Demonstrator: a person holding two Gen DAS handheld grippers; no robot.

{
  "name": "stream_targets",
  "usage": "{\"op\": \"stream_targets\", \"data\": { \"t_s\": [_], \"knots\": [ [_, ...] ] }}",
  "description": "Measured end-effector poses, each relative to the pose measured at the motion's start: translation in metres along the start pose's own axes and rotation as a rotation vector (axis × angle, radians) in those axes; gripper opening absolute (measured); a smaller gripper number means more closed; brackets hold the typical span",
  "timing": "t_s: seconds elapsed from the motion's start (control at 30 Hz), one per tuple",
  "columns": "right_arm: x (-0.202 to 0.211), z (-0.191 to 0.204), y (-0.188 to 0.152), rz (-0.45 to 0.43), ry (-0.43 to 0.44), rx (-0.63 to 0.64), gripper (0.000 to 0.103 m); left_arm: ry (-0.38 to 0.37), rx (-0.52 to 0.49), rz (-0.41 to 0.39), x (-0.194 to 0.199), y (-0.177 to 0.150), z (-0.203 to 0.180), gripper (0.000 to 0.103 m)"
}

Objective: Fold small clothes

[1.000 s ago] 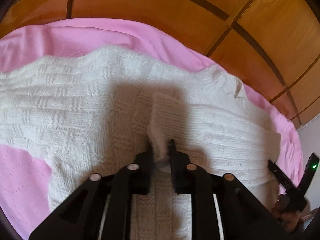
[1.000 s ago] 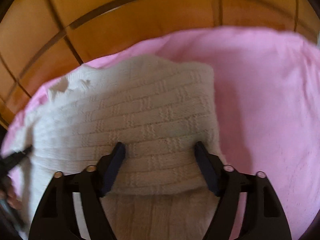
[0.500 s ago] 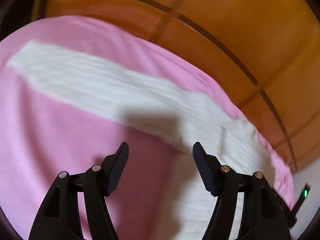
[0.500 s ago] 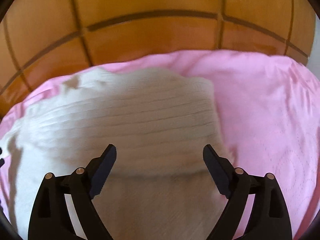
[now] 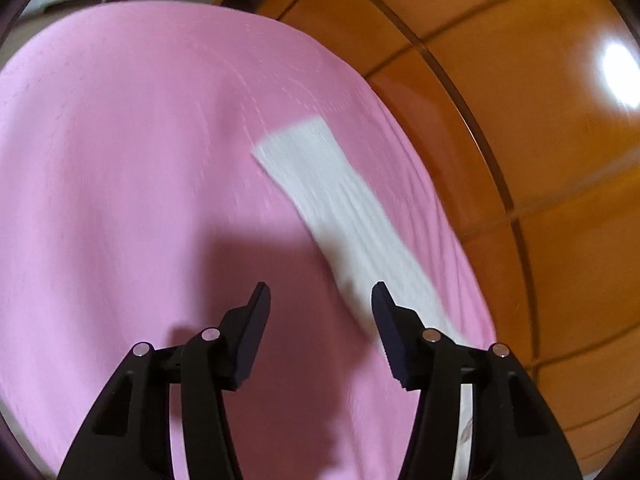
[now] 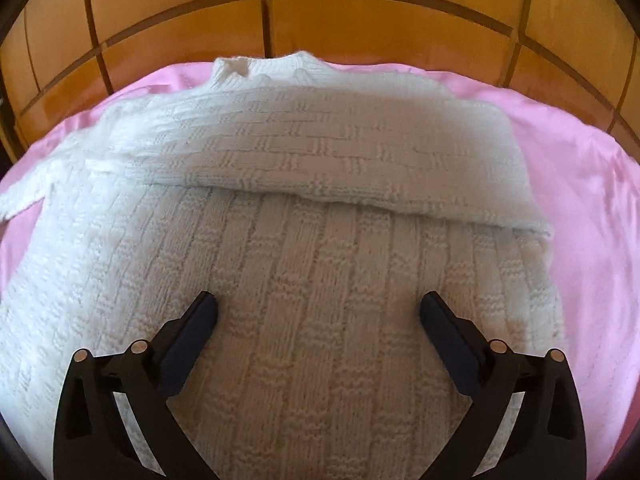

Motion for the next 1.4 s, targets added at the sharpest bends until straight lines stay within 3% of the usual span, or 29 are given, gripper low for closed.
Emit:
{"op": "stream_targets", "data": {
  "t_s": [0.17, 0.27, 0.37, 0.43, 0.6, 0.73, 0.83, 0.97, 1.07, 1.1, 1.13, 1.2, 1.4],
  "knots": [
    [0.002, 0.005, -0.001, -0.008, -0.015, 0.009, 0.1, 0.006, 0.073, 0.003, -0.032, 0.026, -0.005, 0.052],
    [0.004, 0.006, -0.002, -0.009, -0.021, 0.011, 0.1, 0.001, 0.087, -0.004, -0.044, 0.037, -0.012, 0.042],
    [-0.001, 0.004, 0.0, -0.008, -0.022, 0.013, 0.1, 0.014, 0.058, -0.014, -0.05, 0.045, -0.02, 0.03],
    [0.0, 0.004, -0.001, -0.008, -0.023, 0.014, 0.1, 0.028, 0.04, -0.013, -0.055, 0.046, -0.025, 0.006],
    [-0.001, 0.004, 0.0, -0.009, -0.023, 0.015, 0.1, -0.049, -0.09, -0.039, -0.033, 0.023, -0.064, 0.005],
    [-0.001, 0.004, -0.001, -0.009, -0.023, 0.015, 0.1, -0.169, -0.286, -0.002, -0.007, -0.037, -0.123, 0.005],
    [-0.002, 0.004, -0.001, -0.01, -0.021, 0.014, 0.1, -0.246, -0.475, 0.068, 0.003, -0.116, -0.167, 0.005],
    [-0.001, 0.003, -0.001, -0.012, -0.018, 0.009, 0.1, -0.272, -0.655, 0.178, -0.004, -0.214, -0.191, 0.006],
    [-0.001, 0.003, 0.0, -0.015, -0.014, 0.005, 0.1, -0.232, -0.751, 0.286, -0.027, -0.284, -0.189, 0.007],
    [-0.001, 0.003, 0.0, -0.015, -0.013, 0.003, 0.1, -0.217, -0.773, 0.315, -0.035, -0.301, -0.187, 0.016],
    [-0.001, 0.003, 0.0, -0.015, -0.012, 0.002, 0.1, -0.208, -0.79, 0.328, -0.038, -0.313, -0.183, 0.034],
    [-0.001, 0.003, 0.0, -0.018, -0.007, -0.002, 0.1, -0.171, -0.835, 0.334, -0.042, -0.338, -0.172, 0.05],
    [-0.002, 0.002, 0.001, -0.021, 0.004, -0.012, 0.1, -0.124, -0.882, 0.295, -0.011, -0.364, -0.124, 0.05]
  ]
}}
Point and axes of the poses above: each gripper's, at about its wrist camera, not at the fingertips, and x roughly against the way its jaws point, z to its left, y to its top, the point moved 4 cm from there along -x, roughly the way its jaws point, and after that the axes turned 15 degrees about x, right-handed, at the moved point
